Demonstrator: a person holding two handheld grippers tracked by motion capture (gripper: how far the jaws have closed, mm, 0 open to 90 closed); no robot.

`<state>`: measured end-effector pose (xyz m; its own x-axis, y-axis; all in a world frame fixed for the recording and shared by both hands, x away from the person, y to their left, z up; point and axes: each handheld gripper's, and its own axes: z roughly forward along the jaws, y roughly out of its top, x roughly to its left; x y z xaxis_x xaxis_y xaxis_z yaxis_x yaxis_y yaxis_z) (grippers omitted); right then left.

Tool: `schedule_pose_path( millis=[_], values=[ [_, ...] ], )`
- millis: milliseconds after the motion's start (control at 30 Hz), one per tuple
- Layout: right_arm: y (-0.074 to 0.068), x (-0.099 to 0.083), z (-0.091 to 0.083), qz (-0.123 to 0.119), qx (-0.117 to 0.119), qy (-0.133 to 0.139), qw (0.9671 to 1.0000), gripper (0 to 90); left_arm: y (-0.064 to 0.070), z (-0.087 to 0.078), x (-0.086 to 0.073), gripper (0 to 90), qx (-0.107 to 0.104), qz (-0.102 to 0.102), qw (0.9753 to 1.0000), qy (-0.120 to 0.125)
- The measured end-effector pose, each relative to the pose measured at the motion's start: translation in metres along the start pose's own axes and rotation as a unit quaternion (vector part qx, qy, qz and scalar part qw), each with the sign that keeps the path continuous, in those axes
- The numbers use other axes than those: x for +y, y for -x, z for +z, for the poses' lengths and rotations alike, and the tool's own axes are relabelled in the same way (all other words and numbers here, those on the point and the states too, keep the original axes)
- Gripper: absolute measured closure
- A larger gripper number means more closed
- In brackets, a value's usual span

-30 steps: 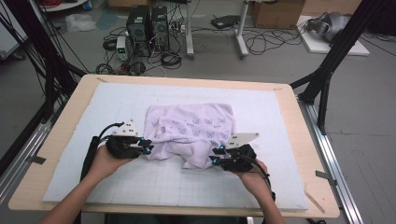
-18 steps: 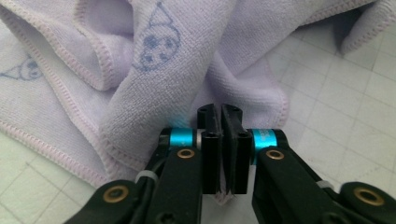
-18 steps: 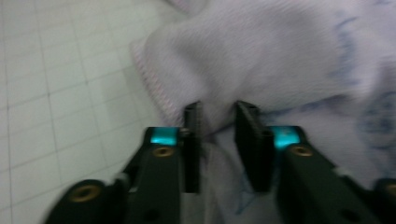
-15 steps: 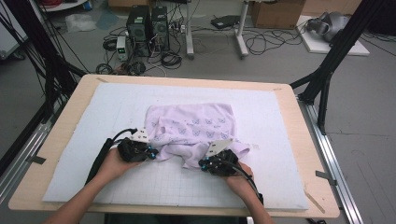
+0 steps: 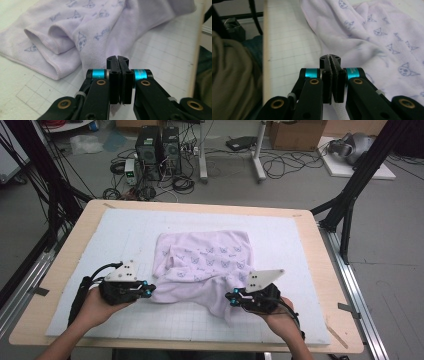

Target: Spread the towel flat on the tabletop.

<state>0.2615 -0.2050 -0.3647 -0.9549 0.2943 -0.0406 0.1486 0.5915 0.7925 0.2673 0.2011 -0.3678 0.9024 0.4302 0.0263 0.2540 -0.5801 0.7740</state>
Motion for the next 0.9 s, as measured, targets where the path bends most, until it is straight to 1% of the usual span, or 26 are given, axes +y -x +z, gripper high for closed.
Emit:
schedule_pose_path(
  millis=[33, 100, 133, 167, 200, 233, 267, 300, 333, 367, 400, 500, 533, 567, 600, 633, 667, 700, 733, 767, 800, 867, 900],
  values=[
    [-0.003, 0.001, -0.007, -0.004, -0.002, 0.001, 1.0000, 88.6, 0.004, -0.004, -0.001, 87.9, -0.005, 0.001, 1.0000, 0.006],
    [-0.005, -0.001, -0.017, 0.001, 0.009, 0.002, 1.0000, 86.5, 0.009, -0.008, -0.003, 86.7, -0.007, 0.009, 0.9999, 0.008],
    [-0.005, -0.003, -0.019, 0.002, 0.003, -0.002, 1.0000, 83.7, 0.009, -0.009, -0.005, 81.8, -0.006, 0.008, 0.9999, 0.009],
    [-0.005, -0.005, -0.021, 0.007, -0.010, -0.007, 0.9999, 80.3, 0.009, -0.007, -0.006, 74.7, -0.005, 0.005, 0.9999, 0.008],
    [-0.004, -0.007, -0.020, 0.016, -0.016, -0.013, 0.9997, 78.1, 0.007, -0.004, -0.008, 70.9, -0.010, 0.002, 0.9999, 0.004],
    [-0.002, -0.010, -0.018, 0.022, -0.019, -0.014, 0.9995, 74.4, 0.005, 0.000, -0.010, 67.1, -0.012, -0.003, 0.9999, 0.006],
    [-0.002, -0.012, -0.014, 0.032, -0.020, -0.010, 0.9992, 73.1, 0.003, 0.005, -0.012, 64.2, -0.012, -0.006, 0.9999, 0.004],
    [-0.002, -0.014, -0.010, 0.033, -0.014, -0.010, 0.9993, 70.6, 0.001, 0.009, -0.014, 63.5, -0.013, -0.007, 0.9999, -0.003],
    [-0.003, -0.015, -0.003, 0.035, -0.014, -0.009, 0.9992, 66.9, -0.001, 0.015, -0.015, 63.4, -0.015, -0.011, 0.9998, -0.004],
    [-0.004, -0.016, 0.003, 0.037, -0.012, -0.011, 0.9992, 65.0, -0.004, 0.021, -0.016, 63.4, -0.020, -0.007, 0.9997, -0.010],
    [-0.005, -0.017, 0.010, 0.041, -0.004, -0.014, 0.9991, 62.5, -0.005, 0.027, -0.017, 63.6, -0.023, -0.007, 0.9996, -0.012],
    [-0.006, -0.024, 0.031, 0.049, 0.007, -0.029, 0.9983, 56.7, -0.010, 0.047, -0.020, 63.8, -0.028, -0.009, 0.9992, -0.028],
    [-0.005, -0.027, 0.036, 0.054, 0.007, -0.035, 0.9979, 55.1, -0.010, 0.054, -0.021, 63.8, -0.029, -0.010, 0.9989, -0.034],
    [-0.005, -0.031, 0.041, 0.058, 0.006, -0.044, 0.9973, 55.1, -0.011, 0.061, -0.023, 63.7, -0.028, -0.007, 0.9985, -0.045],
    [-0.003, -0.035, 0.046, 0.060, 0.008, -0.052, 0.9968, 55.4, -0.010, 0.067, -0.024, 63.8, -0.034, -0.005, 0.9979, -0.054],
    [-0.002, -0.039, 0.051, 0.066, 0.010, -0.061, 0.9959, 57.3, -0.009, 0.073, -0.026, 65.3, -0.036, -0.001, 0.9972, -0.066],
    [-0.001, -0.043, 0.055, 0.068, 0.015, -0.069, 0.9952, 60.9, -0.006, 0.075, -0.027, 67.7, -0.030, 0.010, 0.9978, -0.058],
    [0.000, -0.047, 0.059, 0.068, 0.018, -0.076, 0.9946, 63.6, -0.006, 0.075, -0.028, 72.7, -0.035, 0.009, 0.9978, -0.055],
    [0.000, -0.051, 0.061, 0.063, 0.014, -0.067, 0.9957, 68.2, -0.005, 0.074, -0.028, 76.4, -0.034, 0.009, 0.9978, -0.056],
    [0.001, -0.052, 0.060, 0.063, 0.013, -0.062, 0.9960, 70.8, -0.004, 0.074, -0.028, 78.6, -0.034, 0.010, 0.9979, -0.055],
    [0.003, -0.053, 0.060, 0.071, 0.016, -0.062, 0.9954, 74.5, -0.004, 0.073, -0.029, 81.5, -0.037, 0.006, 0.9978, -0.056],
    [0.005, -0.053, 0.059, 0.068, 0.015, -0.061, 0.9957, 79.5, -0.002, 0.072, -0.030, 86.5, -0.035, 0.002, 0.9980, -0.053],
    [0.005, -0.053, 0.060, 0.066, 0.017, -0.060, 0.9958, 80.9, -0.002, 0.071, -0.029, 87.1, -0.034, 0.006, 0.9977, -0.058]
  ],
)
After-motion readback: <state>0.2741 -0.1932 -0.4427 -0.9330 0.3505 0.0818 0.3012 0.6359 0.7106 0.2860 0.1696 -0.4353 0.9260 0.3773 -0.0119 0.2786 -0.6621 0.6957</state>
